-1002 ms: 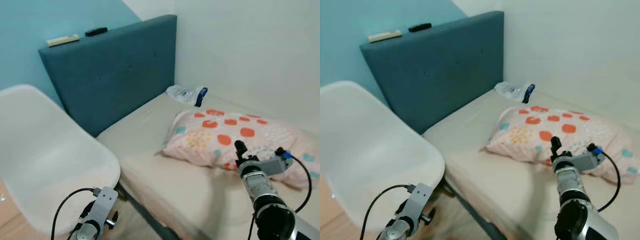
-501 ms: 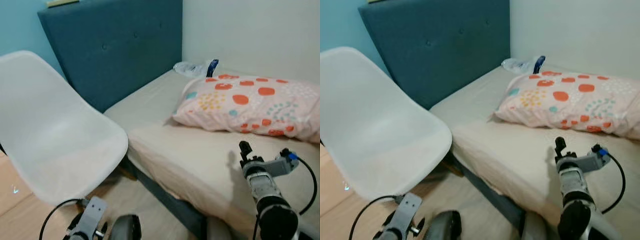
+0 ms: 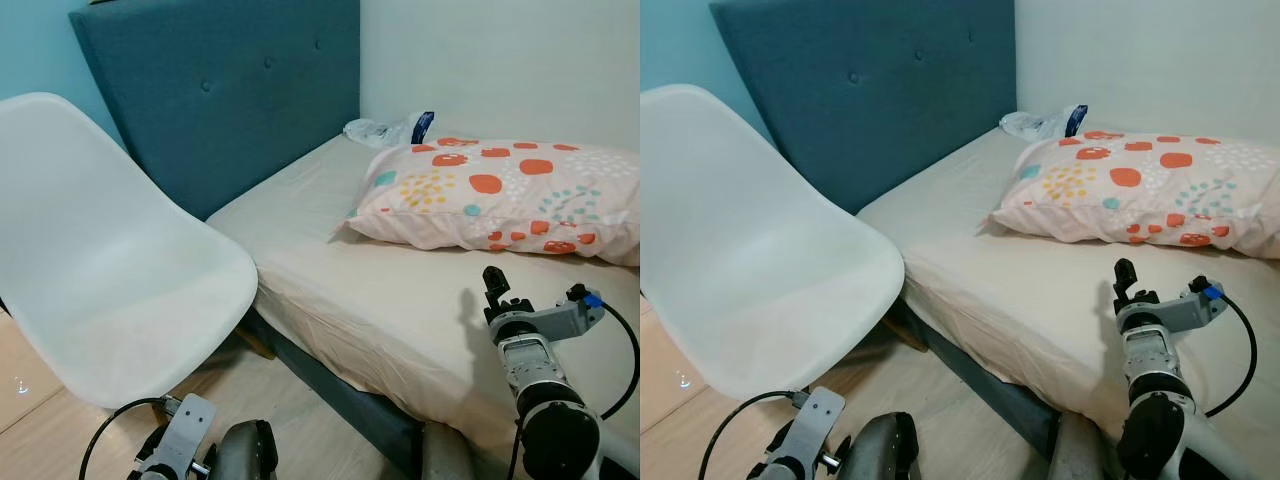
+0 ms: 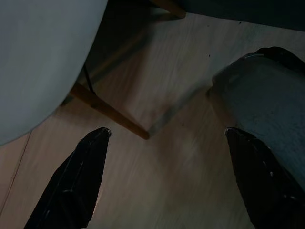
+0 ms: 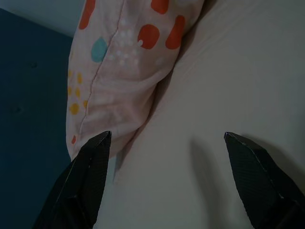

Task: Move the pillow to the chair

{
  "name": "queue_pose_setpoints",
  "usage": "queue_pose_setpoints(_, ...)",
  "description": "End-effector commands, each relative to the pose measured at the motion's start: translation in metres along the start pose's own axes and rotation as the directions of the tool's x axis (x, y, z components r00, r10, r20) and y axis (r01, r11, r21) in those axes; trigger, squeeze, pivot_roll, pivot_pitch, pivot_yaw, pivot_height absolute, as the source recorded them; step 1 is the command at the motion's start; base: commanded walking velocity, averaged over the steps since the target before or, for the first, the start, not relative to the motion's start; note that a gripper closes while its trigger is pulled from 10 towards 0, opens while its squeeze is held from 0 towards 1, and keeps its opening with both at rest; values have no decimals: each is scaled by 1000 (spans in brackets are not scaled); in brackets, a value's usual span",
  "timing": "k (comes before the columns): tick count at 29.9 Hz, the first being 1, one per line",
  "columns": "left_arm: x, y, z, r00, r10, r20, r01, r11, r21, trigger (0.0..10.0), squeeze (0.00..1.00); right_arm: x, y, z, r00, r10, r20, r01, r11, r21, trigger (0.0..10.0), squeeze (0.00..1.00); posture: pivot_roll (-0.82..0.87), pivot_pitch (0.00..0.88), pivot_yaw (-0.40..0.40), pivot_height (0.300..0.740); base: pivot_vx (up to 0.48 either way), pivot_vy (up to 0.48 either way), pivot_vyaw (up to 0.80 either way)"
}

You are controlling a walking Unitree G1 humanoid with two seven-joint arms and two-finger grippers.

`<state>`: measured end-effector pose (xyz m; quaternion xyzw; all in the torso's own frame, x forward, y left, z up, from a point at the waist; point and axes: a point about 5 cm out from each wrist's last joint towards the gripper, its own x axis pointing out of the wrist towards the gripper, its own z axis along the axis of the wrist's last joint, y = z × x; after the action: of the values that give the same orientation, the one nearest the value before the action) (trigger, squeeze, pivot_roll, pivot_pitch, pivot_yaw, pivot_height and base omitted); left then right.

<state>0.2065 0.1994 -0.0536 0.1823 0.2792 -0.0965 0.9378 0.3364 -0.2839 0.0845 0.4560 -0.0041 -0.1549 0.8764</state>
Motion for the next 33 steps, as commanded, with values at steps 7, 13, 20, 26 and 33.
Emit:
queue_pose_setpoints(7,-6,4,-3,999,-23,36,22,1000,9,10000,0,5,16,-5,999,43,-8,-43,999,-32,10000,0,143,152,131,496,0,0,0)
queue_pose_setpoints(13,-7,12,3,996,-23,82,22,1000,17,10000,0,6,14,11,997,48,60,-48,999,-7,10000,0,154,204,156,496,0,0,0)
queue_pose_setpoints(20,-10,23,15,985,-17,171,13,999,30,10000,0,5,10,41,979,66,192,-78,995,56,10000,0,178,243,178,496,0,0,0)
queue_pose_setpoints(26,-11,25,21,979,-18,204,11,999,33,10000,0,9,25,52,958,163,235,-188,978,87,10000,0,182,266,181,496,0,0,0)
queue_pose_setpoints(33,-23,20,28,963,-49,265,39,998,43,10000,0,19,55,68,942,217,258,-253,960,117,10000,0,209,354,206,496,0,0,0)
